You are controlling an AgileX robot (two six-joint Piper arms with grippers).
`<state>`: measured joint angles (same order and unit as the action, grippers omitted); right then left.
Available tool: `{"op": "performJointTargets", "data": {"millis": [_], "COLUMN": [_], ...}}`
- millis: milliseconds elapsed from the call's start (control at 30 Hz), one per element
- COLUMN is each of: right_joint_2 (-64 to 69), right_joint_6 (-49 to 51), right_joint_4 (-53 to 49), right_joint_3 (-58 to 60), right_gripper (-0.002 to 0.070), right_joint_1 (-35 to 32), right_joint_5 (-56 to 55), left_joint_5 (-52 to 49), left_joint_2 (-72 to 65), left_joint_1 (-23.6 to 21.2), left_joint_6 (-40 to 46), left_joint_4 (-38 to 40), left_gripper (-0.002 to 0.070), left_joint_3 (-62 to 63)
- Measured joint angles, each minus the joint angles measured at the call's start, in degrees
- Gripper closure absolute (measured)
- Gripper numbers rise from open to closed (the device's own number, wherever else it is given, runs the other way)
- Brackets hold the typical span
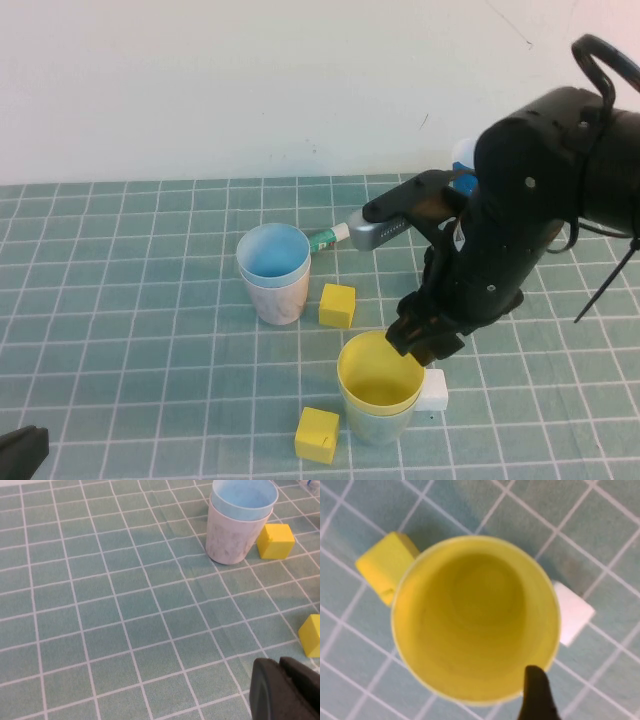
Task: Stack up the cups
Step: Pick up the green cup
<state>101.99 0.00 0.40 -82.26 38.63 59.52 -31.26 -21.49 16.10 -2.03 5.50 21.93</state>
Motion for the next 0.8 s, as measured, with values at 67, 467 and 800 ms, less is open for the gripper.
{"op": "performJointTargets", "data": {"millis": [67, 467, 800], "right_joint_2": [0.0, 3.7, 8.7], "right_joint_6": [0.0, -2.3, -5.2], "right_joint_4": [2.2, 6.5, 8.7], "right_joint_3": [1.3, 1.9, 2.1], "right_gripper": [0.0241, 0.0241, 0.0514], "right_joint_1": [-0.8, -0.9, -0.9], "right_joint_5": [-2.7, -6.0, -10.1], "left_joint_5": [0.0, 0.0, 0.0], "left_joint_2": [0.0, 0.0, 0.1], "left_joint_1": [0.0, 0.0, 0.0], "left_joint_6": [0.0, 0.0, 0.0], "left_joint_4": [0.0, 0.4, 0.4], "left_gripper": [0.0676, 0.0676, 0.0677], "left_joint_3": [0.0, 0.0, 0.0]}}
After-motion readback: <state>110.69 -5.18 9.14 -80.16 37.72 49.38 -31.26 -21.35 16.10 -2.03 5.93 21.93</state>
